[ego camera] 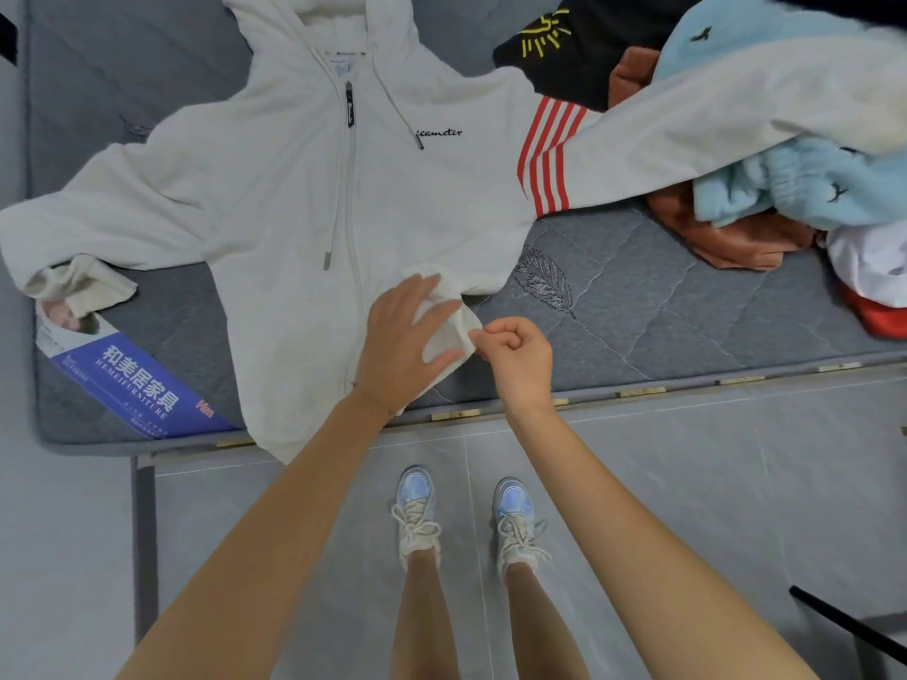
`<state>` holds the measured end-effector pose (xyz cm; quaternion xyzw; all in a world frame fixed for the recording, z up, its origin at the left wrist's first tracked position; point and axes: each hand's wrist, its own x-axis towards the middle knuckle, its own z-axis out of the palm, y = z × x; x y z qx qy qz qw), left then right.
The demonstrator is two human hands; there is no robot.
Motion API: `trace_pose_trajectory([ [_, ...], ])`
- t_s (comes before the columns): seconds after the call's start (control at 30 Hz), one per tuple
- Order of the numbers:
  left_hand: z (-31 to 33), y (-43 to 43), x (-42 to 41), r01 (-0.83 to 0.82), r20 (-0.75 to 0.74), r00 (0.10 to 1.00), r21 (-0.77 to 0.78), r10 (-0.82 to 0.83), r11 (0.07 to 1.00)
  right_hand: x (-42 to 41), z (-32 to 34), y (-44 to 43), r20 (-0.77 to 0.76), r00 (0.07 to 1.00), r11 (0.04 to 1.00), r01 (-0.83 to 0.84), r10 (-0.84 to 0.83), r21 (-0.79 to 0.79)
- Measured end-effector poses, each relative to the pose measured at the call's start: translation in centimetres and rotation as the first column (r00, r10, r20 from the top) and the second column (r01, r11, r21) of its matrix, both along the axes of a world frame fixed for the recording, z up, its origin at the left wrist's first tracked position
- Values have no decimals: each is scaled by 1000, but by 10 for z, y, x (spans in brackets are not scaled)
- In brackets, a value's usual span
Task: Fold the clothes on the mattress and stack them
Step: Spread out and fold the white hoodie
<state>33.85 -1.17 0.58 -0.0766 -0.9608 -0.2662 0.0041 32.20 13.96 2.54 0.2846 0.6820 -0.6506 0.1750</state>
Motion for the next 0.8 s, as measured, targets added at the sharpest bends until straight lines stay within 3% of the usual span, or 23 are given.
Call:
trace_pose_trajectory([
  [0.2,7,38,1,149,11,989,15,-149,989,6,9,11,-59,997,999,-49,48,-21],
  [0.37,17,32,8,188,-32,981,-81,-191,979,12,2,18,-99,981,984,-172,167,-43],
  [0.43,19,24,12,184,-26,982,-121,-188,976,15,-4,20,-105,975,981,-195,196,17],
  [0.6,19,15,24,-163,151,978,125,144,979,20,-15,20,-105,881,880,-437,461,186],
  [0.7,31,23,23,-273,240,951,358,194,893,19,-12,9,-205,793,815,-529,574,236],
  [0.8,43,25,24,-345,300,929,497,215,797,15,-8,0,-267,803,844,-477,532,246],
])
